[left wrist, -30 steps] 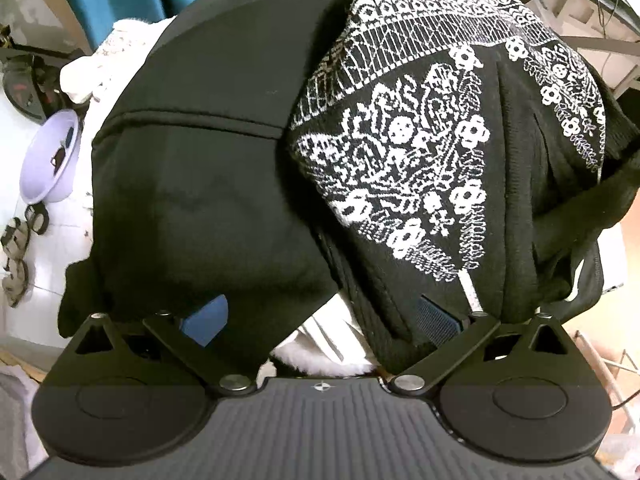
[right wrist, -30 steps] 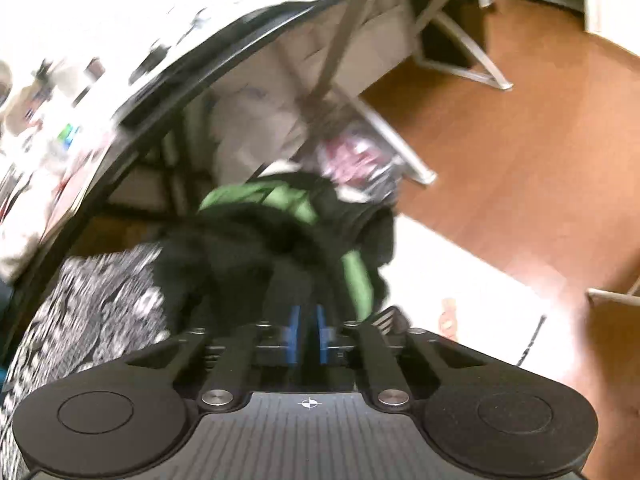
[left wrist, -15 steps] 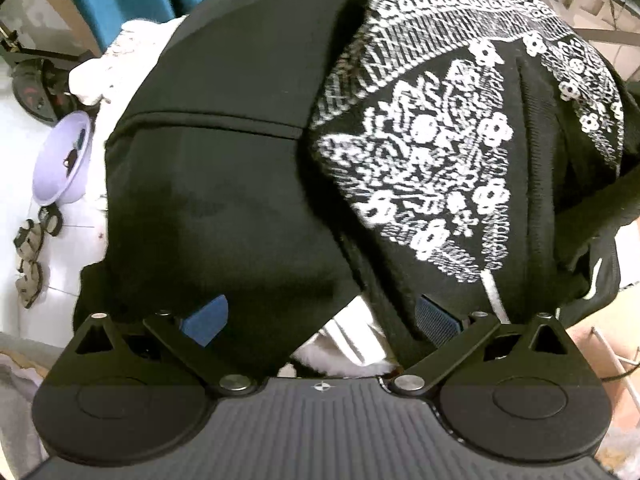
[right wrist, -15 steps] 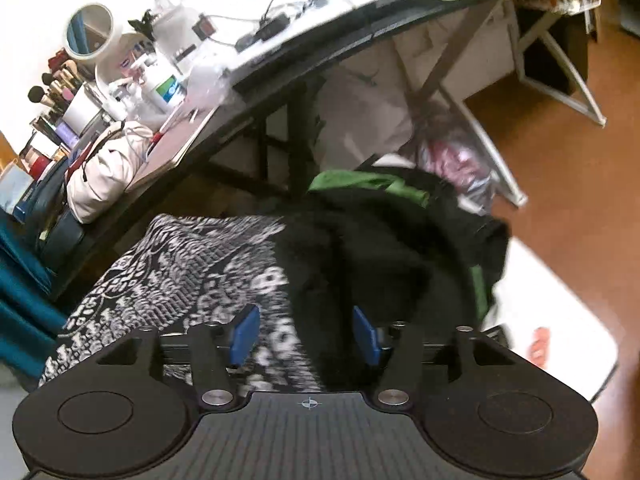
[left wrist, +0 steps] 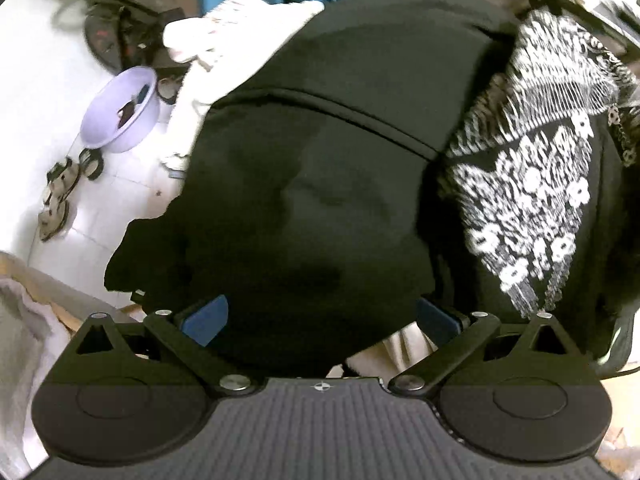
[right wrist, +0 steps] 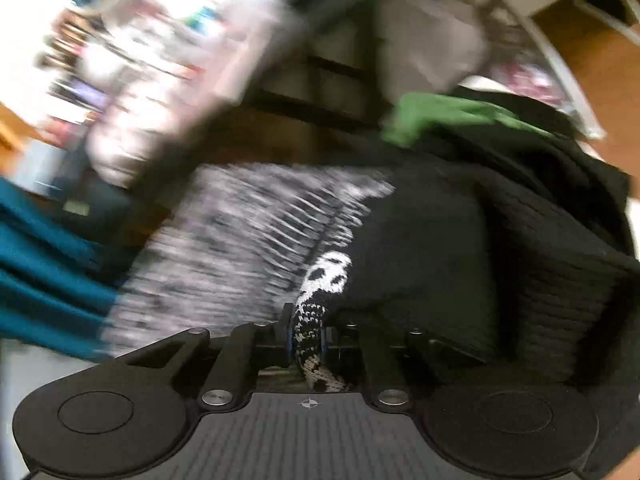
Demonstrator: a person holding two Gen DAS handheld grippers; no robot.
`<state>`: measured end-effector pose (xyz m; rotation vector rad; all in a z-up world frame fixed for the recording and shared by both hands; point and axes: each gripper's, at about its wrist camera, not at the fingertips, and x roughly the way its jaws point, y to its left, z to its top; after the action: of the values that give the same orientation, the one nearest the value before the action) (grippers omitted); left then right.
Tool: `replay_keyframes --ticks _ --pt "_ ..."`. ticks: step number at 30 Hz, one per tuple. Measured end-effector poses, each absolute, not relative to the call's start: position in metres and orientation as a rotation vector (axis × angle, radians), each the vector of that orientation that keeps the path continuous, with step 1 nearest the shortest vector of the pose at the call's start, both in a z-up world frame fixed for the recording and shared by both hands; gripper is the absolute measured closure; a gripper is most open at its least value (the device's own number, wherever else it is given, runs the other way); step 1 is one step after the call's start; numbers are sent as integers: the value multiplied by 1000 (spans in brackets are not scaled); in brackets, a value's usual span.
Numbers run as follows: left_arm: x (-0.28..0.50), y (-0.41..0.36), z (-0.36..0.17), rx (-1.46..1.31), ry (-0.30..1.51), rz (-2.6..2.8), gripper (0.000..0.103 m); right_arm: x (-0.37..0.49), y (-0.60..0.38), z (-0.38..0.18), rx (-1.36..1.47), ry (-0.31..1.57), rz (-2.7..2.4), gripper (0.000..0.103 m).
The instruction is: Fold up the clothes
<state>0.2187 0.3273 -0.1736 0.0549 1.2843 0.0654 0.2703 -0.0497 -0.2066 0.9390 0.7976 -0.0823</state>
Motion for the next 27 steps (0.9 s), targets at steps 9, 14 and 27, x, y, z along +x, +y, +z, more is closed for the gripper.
replay_keyframes --ticks 9,14,27 --pt "209 359 -126 -134 1084 87 1 287 -12 -17 912 327 423 93" --pt "194 372 -87 -136 926 100 1 309 35 47 798 330 756 93" --pt "179 386 -90 -96 961 120 1 363 144 -90 571 750 450 20"
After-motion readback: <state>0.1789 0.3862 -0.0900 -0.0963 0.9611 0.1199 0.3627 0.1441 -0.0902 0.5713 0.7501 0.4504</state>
